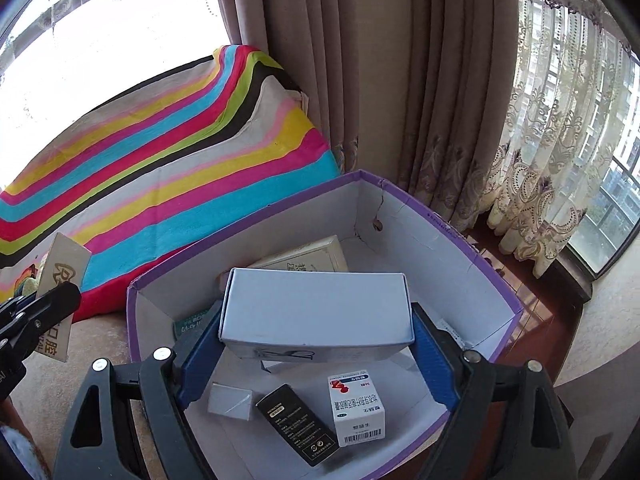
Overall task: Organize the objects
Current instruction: 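Carry the gold box and white box into the purple box and release, then grasp the green round sponge with the left tool while the right tool grasps the white medicine box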
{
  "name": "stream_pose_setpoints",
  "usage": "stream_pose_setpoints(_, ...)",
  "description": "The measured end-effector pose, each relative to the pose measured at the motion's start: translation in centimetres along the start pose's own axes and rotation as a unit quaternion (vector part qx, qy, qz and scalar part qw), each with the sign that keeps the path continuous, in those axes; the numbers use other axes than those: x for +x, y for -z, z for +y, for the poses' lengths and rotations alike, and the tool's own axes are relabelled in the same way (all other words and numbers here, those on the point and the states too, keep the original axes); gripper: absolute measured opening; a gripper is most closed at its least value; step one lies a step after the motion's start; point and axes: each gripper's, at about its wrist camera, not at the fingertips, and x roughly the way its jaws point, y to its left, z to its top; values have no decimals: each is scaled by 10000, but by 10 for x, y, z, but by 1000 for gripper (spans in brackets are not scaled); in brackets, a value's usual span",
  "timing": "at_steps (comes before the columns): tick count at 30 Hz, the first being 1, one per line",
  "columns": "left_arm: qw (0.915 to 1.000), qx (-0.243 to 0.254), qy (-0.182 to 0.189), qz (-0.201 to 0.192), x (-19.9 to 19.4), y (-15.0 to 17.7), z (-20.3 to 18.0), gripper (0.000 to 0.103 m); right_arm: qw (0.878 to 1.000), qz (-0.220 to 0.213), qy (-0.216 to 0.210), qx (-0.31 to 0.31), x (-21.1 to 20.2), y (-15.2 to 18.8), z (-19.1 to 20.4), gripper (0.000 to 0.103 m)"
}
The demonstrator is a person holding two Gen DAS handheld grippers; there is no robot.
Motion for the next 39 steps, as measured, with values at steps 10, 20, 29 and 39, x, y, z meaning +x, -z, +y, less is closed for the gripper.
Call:
stream_pose_setpoints(10, 9985, -424, -260, -214, -23, 12, 29, 55, 9998, 49, -192, 16, 1, -1, 8, 91)
stream_pose_setpoints(20, 9917, -919, -838, -313, -58, 32, 81, 55, 9954, 86, -679, -672, -3, 4, 69, 91)
stream_pose_setpoints(29, 9712, -1869, -1460, -205, -97, 66, 158, 57, 9884, 239, -1101, -1016, -6, 10, 119, 91)
stream_pose_setpoints(39, 9561, -2339, -1746, 249, -106, 83, 210, 86, 9800, 435, -1287, -1451, -4, 19, 171, 91)
